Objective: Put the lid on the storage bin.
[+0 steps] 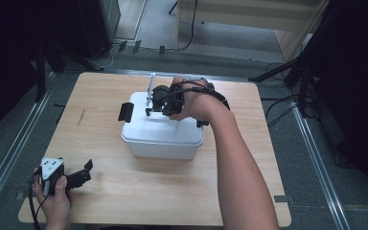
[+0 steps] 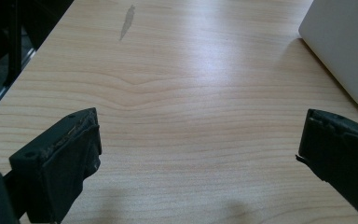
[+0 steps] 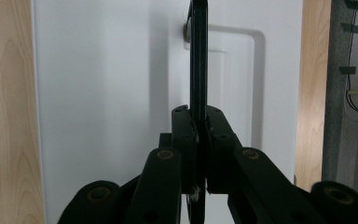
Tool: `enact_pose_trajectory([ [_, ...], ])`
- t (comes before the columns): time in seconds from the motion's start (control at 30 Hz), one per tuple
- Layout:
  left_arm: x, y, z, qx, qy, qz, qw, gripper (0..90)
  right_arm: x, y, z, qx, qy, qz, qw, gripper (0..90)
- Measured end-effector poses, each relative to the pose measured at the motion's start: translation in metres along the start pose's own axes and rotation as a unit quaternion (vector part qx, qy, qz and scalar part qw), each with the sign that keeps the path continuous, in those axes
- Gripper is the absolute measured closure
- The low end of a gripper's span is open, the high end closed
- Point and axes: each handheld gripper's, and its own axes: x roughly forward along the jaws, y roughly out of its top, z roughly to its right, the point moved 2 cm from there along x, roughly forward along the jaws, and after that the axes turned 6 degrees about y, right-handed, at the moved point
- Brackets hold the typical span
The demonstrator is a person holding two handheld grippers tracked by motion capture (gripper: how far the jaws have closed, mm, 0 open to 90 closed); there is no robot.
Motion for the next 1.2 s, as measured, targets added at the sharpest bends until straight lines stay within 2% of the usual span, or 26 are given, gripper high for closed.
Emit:
enact_pose_trajectory([
  [0.1, 0.0, 0.0, 0.0, -0.001, 0.0, 0.0, 1.0, 0.0, 0.002, -0.001, -0.001, 0.01, 0.003, -0.004, 0.9999, 85.0],
  [0.3, 0.0, 0.0, 0.0, 0.0, -0.001, 0.0, 1.0, 0.0, 0.004, -0.002, 0.001, 0.002, 0.002, 0.001, 1.0, 84.9],
  [0.4, 0.0, 0.0, 0.0, 0.0, 0.0, 0.0, 1.0, 0.0, 0.004, -0.003, 0.0, 0.007, 0.004, 0.001, 1.0, 83.1],
  [0.43, 0.0, 0.0, 0.0, 0.0, 0.0, 0.0, 1.0, 0.0, 0.003, -0.003, -0.001, 0.013, 0.006, 0.001, 0.9999, 78.6],
  [0.5, 0.0, 0.0, 0.0, 0.0, 0.0, 0.0, 1.0, 0.0, 0.001, -0.003, -0.001, 0.01, 0.001, 0.011, 0.9999, 67.8],
  [0.53, 0.0, 0.0, 0.0, 0.0, 0.0, 0.0, 1.0, 0.0, 0.001, -0.003, -0.001, 0.01, 0.001, 0.011, 0.9999, 67.8],
  [0.57, 0.0, 0.0, 0.0, 0.0, 0.0, 0.0, 1.0, 0.0, -0.002, -0.002, -0.004, 0.018, 0.0, 0.018, 0.9997, 56.9],
  [0.6, 0.0, 0.0, 0.0, 0.0, 0.0, 0.0, 1.0, 0.0, -0.002, -0.002, -0.004, 0.018, 0.0, 0.018, 0.9997, 56.9],
  [0.63, 0.0, 0.0, 0.0, 0.002, 0.0, -0.001, 1.0, 0.0, -0.006, -0.001, -0.006, 0.019, 0.0, 0.025, 0.9995, 42.4],
  [0.67, 0.0, 0.0, 0.0, 0.002, 0.0, -0.001, 1.0, 0.0, -0.006, -0.001, -0.006, 0.019, 0.0, 0.025, 0.9995, 42.4],
  [0.7, 0.0, 0.0, 0.0, 0.003, 0.001, -0.003, 1.0, 0.0, -0.009, 0.0, -0.009, 0.017, -0.012, 0.017, 0.9996, 30.4],
  [0.73, 0.0, 0.0, 0.0, 0.003, 0.001, -0.003, 1.0, 0.0, -0.009, 0.0, -0.009, 0.017, -0.012, 0.017, 0.9996, 30.4],
  [0.77, 0.0, 0.0, 0.001, 0.004, 0.002, -0.003, 1.0, 0.0, -0.012, 0.0, -0.013, 0.02, -0.007, 0.011, 0.9997, 18.9],
  [0.8, 0.0, 0.0, 0.001, 0.004, 0.002, -0.003, 1.0, 0.0, -0.012, 0.0, -0.013, 0.02, -0.007, 0.011, 0.9997, 18.9],
  [0.83, 0.0, 0.0, 0.001, 0.004, 0.002, -0.003, 1.0, 0.0, -0.013, -0.001, -0.015, 0.026, -0.003, 0.01, 0.9996, 11.1],
  [0.87, 0.0, 0.0, 0.001, 0.004, 0.002, -0.003, 1.0, 0.0, -0.015, -0.003, -0.018, 0.033, -0.013, 0.013, 0.9993, 0.0],
  [0.9, 0.0, 0.0, 0.001, 0.004, 0.002, -0.002, 1.0, 0.0, -0.017, -0.006, -0.018, 0.031, -0.014, 0.013, 0.9993, 0.0],
  [0.93, 0.0, 0.0, 0.001, 0.005, 0.002, -0.002, 1.0, 0.0, -0.018, -0.008, -0.019, 0.043, -0.016, 0.015, 0.9988, 0.0],
  [0.97, 0.0, 0.0, 0.001, 0.005, 0.002, -0.002, 1.0, 0.0, -0.018, -0.008, -0.019, 0.043, -0.016, 0.015, 0.9988, 0.0],
  [1.0, 0.0, 0.0, 0.001, 0.006, 0.002, -0.001, 1.0, 0.0, -0.02, -0.014, -0.018, 0.061, -0.017, 0.022, 0.9977, 0.0],
  [1.07, 0.0, 0.0, 0.001, 0.006, 0.002, -0.001, 1.0, 0.0, -0.021, -0.018, -0.018, 0.066, -0.015, 0.027, 0.9974, 0.0],
  [1.1, 0.0, 0.0, 0.001, 0.005, 0.002, 0.0, 1.0, 0.0, -0.022, -0.026, -0.018, 0.076, -0.013, 0.029, 0.9966, 0.0],
  [1.2, 0.0, 0.0, 0.001, 0.004, 0.002, 0.0, 1.0, 0.0, -0.023, -0.035, -0.019, 0.08, -0.013, 0.031, 0.9962, 0.0],
])
